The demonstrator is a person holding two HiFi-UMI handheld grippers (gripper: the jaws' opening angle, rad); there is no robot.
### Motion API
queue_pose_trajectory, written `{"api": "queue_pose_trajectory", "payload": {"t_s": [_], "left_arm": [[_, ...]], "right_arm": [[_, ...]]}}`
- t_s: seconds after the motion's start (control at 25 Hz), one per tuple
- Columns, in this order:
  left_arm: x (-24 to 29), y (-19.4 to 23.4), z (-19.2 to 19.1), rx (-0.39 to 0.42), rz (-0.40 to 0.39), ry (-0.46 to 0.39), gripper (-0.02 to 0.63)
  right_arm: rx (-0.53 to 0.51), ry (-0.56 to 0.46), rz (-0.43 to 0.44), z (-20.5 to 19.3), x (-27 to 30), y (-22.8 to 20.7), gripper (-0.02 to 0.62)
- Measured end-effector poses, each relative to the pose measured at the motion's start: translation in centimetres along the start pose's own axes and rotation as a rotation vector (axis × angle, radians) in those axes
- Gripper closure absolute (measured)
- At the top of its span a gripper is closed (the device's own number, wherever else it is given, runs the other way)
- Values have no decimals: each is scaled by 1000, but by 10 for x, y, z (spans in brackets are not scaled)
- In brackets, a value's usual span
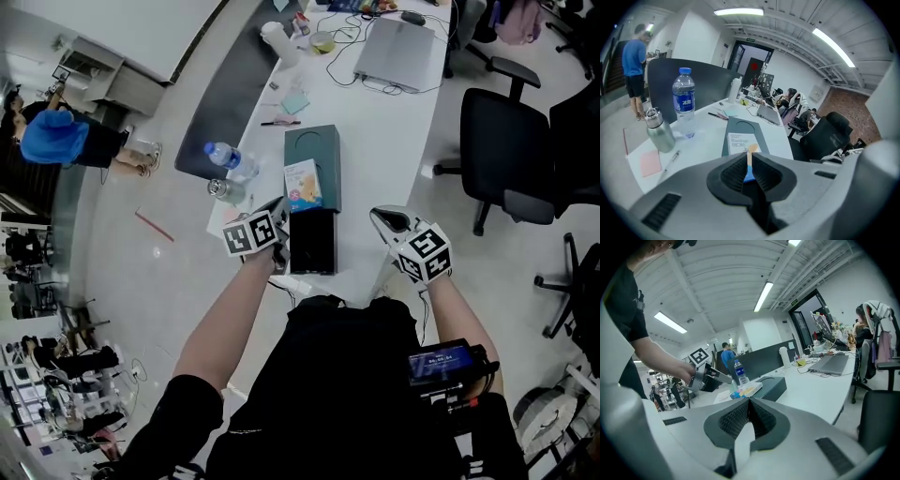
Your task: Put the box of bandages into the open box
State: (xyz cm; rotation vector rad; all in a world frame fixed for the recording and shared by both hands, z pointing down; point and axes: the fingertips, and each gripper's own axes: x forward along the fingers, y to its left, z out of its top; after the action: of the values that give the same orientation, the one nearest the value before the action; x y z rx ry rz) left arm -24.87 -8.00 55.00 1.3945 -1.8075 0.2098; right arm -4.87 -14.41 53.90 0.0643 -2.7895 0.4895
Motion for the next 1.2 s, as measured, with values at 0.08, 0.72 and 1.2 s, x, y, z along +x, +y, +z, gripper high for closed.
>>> {"api": "queue_pose_trajectory", "payload": {"t_s": [0.08, 0.72, 1.2], "left_arm": [[5, -1, 2, -13, 13, 26, 541], [67, 12, -8, -30, 132, 393, 215], [93, 8, -14, -21, 257, 550, 170]], "right_arm": [[-6, -7, 12, 5, 1, -3, 571], [62, -38, 48, 11, -1, -25, 571], [156, -53, 4, 2, -14, -50, 571]]}}
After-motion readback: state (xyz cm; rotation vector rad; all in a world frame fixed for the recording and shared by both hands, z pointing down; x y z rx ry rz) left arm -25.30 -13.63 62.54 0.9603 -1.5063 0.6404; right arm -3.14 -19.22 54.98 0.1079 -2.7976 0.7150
